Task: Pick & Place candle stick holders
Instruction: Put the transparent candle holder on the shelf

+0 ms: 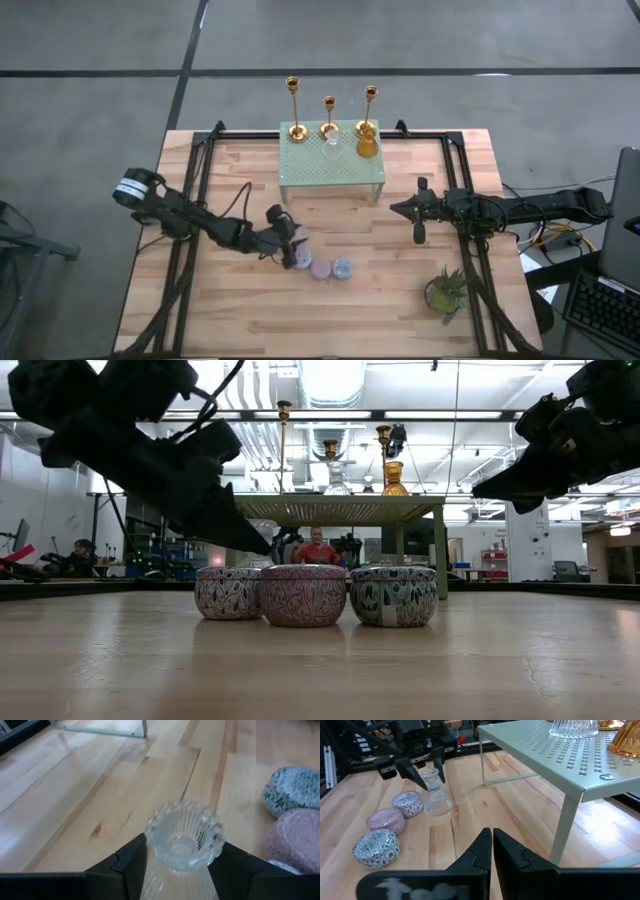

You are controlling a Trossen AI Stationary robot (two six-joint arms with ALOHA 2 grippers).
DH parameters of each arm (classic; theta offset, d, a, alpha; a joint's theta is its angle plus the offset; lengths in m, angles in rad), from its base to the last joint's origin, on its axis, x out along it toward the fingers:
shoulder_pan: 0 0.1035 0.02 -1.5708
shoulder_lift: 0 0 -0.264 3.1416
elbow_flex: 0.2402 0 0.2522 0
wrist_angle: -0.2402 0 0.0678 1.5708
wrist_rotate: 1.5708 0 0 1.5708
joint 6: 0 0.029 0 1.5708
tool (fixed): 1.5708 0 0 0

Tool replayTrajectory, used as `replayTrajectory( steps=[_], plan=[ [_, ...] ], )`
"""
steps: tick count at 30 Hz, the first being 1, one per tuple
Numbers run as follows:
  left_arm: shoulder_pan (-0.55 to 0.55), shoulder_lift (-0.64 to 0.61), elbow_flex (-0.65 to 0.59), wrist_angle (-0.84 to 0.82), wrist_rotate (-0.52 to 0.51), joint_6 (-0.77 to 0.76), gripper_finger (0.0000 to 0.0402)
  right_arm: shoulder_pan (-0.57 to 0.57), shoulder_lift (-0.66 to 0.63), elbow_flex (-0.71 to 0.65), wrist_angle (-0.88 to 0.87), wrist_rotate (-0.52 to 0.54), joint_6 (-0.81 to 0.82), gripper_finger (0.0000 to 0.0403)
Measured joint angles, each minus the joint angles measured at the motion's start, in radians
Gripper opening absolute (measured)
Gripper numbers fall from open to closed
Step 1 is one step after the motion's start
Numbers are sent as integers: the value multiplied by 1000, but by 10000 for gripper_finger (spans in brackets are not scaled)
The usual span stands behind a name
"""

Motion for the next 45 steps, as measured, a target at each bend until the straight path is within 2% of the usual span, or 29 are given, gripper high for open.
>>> replayTrajectory(
  steps=[8, 19, 32, 36, 41, 45],
  plan=[
    [2, -1, 0, 29, -2, 12, 142, 0, 0, 0, 0, 0, -5, 13],
    [6, -40, -1, 73, -27, 6, 154, 0, 0, 0, 0, 0, -9, 13],
    [29, -218, 89, 44, -29, -12, 151, 0, 0, 0, 0, 1, -9, 13],
    [77, -264, 157, -33, -30, 29, 152, 0, 0, 0, 0, 1, -9, 13],
    [181, -292, 269, -210, -30, 75, 152, 0, 0, 0, 0, 0, -9, 13],
    [282, -300, 325, -244, -29, 116, 153, 0, 0, 0, 0, 0, -9, 13]
  ],
)
